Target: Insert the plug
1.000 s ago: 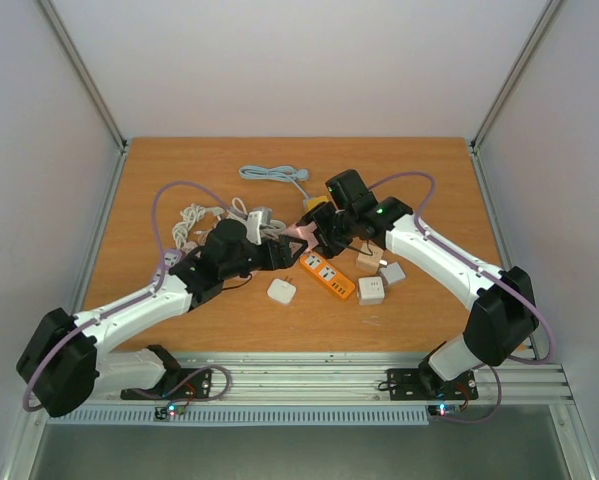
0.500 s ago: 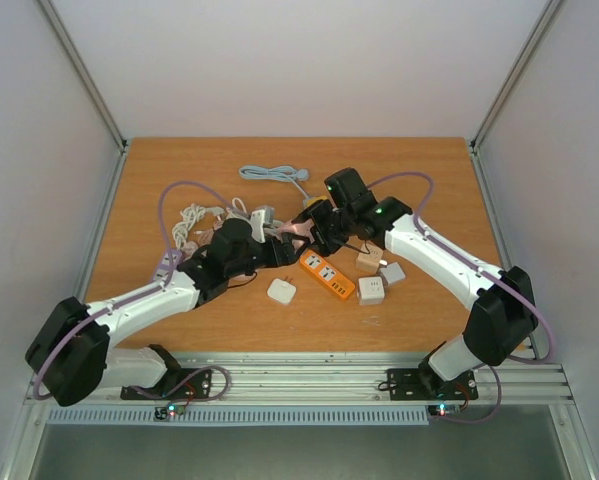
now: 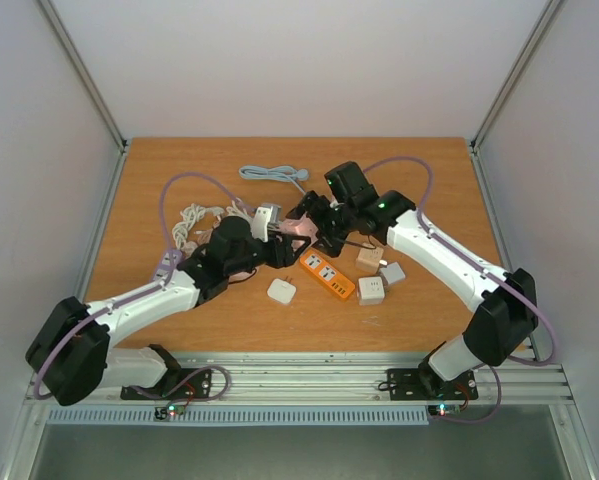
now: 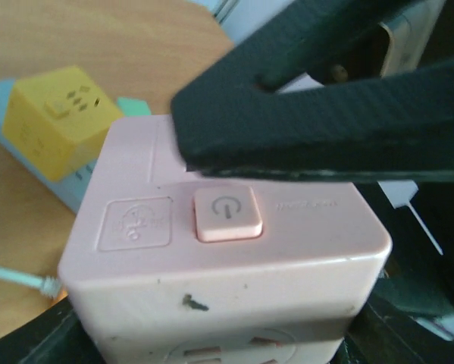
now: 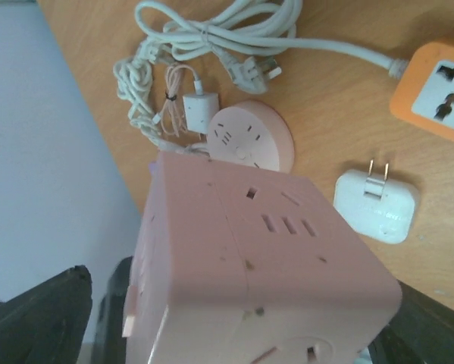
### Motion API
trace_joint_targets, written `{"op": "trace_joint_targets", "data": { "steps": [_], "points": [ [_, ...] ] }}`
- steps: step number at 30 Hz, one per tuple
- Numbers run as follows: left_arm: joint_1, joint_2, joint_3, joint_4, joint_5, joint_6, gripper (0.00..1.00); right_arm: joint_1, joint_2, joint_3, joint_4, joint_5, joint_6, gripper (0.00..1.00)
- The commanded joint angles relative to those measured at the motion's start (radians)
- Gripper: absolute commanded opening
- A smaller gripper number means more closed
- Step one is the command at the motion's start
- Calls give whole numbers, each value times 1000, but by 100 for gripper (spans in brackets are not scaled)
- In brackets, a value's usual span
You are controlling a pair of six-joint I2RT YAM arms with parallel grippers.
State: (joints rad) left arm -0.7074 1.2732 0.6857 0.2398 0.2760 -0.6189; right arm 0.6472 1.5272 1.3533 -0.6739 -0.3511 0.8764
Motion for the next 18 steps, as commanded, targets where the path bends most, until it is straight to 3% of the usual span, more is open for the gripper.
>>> {"op": "trace_joint_targets", "data": {
  "steps": [1,5,10,14,18],
  "points": [
    [-6,-50,-8,141,93,245,34,4,-40,84,-97,79,-356,98],
    [-7,-76,-11,138,136,426,31,-6,-99,122,-198,146,-615,99],
    [-7,-106,33,33,204,695,31,-12,-154,169,-312,76,-933,98],
    [-7,-96,93,-93,243,865,31,-12,-208,177,-352,-48,-1033,98],
    [-7,-93,104,-107,275,916,31,-12,-182,197,-426,-44,-1010,98]
  ]
}}
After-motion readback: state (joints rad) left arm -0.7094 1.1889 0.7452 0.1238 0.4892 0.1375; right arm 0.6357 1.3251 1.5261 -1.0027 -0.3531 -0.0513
